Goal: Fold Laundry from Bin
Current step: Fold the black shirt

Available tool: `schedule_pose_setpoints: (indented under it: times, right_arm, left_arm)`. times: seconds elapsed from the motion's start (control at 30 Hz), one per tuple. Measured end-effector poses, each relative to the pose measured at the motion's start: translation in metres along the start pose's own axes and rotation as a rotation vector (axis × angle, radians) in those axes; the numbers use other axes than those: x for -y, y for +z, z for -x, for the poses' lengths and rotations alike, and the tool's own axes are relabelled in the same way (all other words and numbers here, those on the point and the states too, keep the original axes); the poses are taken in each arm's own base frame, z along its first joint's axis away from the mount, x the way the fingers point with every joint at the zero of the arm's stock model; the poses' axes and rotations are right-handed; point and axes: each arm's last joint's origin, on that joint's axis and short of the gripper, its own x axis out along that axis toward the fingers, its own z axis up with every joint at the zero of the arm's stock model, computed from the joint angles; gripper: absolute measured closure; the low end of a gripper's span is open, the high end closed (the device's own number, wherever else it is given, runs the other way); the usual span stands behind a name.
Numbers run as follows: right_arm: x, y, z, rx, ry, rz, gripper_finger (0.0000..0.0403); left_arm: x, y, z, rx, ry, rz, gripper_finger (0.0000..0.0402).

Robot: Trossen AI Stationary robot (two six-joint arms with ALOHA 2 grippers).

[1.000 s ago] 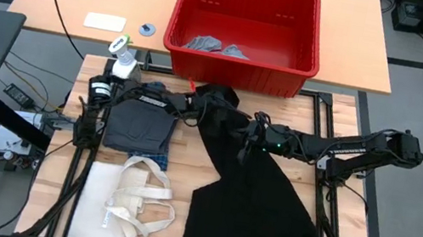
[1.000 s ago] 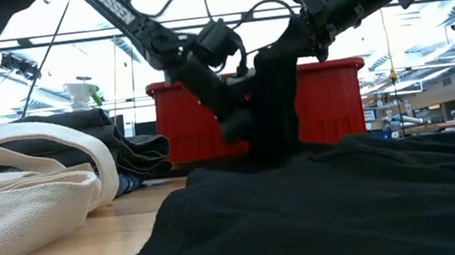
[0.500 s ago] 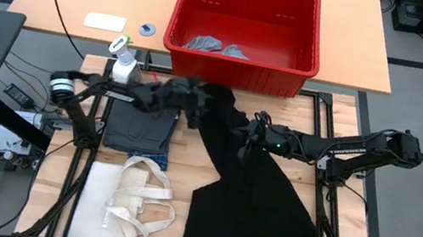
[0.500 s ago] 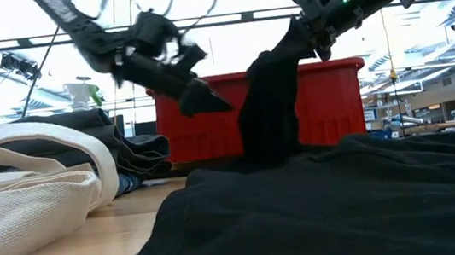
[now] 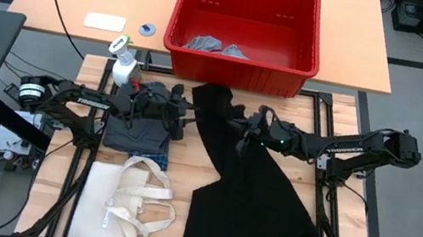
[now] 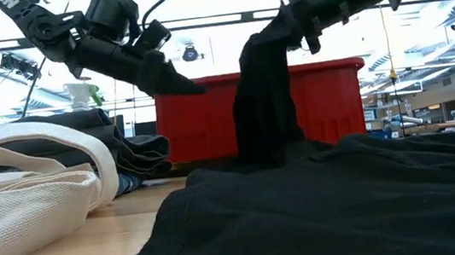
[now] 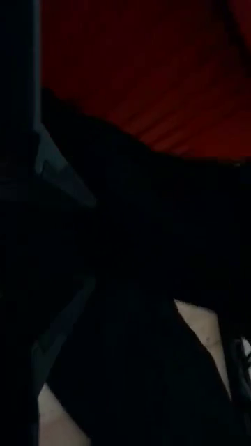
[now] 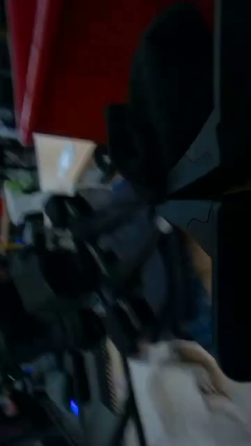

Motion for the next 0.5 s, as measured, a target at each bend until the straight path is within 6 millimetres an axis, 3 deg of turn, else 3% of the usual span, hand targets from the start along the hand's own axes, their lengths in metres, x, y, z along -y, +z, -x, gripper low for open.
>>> schedule_pose_setpoints:
  times: [0.13,0.27,0.5]
  right_arm:
    - [0.008,-0.003,-0.018,0.084,-0.048,0.015,0.0394]
    - [0.022,0.007,-0.042,0.126,-0.081,0.02,0.0394]
    - [0.043,0.012,-0.106,0.012,-0.128,0.066,0.0394]
  left_arm:
    - [0.003,0.005,0.0,0.046,-0.001,-0.005,0.023]
    - [0.005,0.008,0.002,0.061,-0.009,0.001,0.023]
    - [0.011,0.009,0.002,0.055,-0.03,0.039,0.023]
